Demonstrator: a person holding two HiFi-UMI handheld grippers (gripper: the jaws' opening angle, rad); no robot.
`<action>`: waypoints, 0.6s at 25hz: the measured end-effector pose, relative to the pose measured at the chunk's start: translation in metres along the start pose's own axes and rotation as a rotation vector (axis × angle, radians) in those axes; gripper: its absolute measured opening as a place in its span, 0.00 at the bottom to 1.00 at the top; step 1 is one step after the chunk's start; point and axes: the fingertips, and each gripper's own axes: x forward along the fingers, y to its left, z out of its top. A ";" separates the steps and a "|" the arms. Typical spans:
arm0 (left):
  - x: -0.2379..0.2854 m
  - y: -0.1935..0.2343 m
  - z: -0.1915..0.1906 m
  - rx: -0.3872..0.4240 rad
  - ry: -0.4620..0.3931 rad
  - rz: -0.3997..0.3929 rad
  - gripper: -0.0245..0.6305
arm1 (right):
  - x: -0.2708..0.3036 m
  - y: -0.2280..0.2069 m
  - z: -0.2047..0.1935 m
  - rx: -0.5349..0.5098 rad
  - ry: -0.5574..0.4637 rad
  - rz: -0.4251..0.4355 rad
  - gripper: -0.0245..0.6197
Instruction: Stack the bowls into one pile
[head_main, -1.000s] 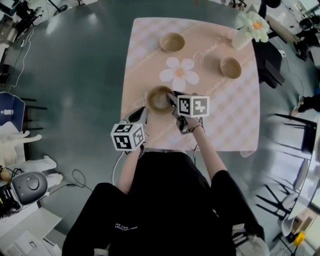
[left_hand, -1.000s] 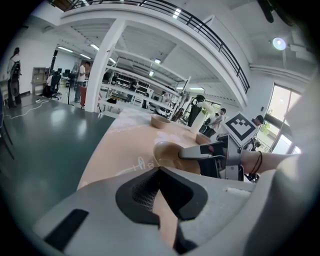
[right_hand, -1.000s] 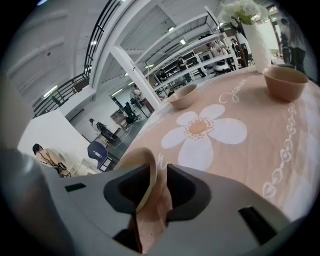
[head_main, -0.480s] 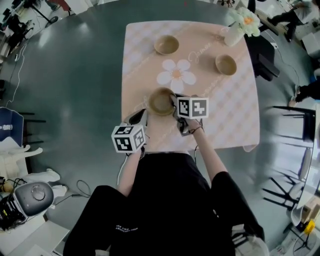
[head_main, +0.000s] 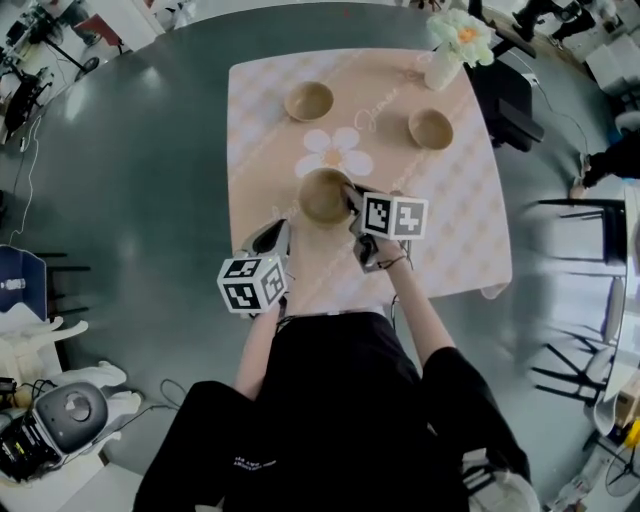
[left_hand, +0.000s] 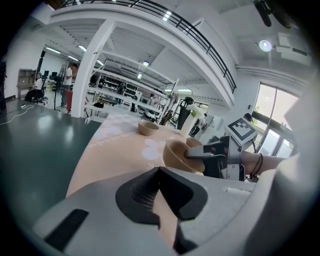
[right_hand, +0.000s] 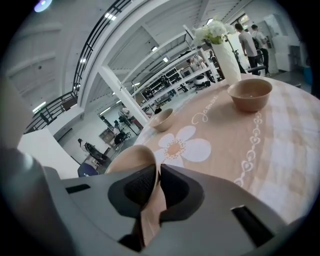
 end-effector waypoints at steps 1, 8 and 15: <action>0.003 -0.002 0.003 0.002 -0.005 0.000 0.03 | -0.004 -0.003 0.006 0.010 -0.019 -0.001 0.06; 0.020 -0.030 0.023 -0.006 -0.052 0.001 0.03 | -0.028 -0.029 0.048 0.014 -0.107 -0.005 0.06; 0.040 -0.061 0.036 0.008 -0.080 -0.010 0.03 | -0.048 -0.057 0.084 0.005 -0.209 -0.046 0.06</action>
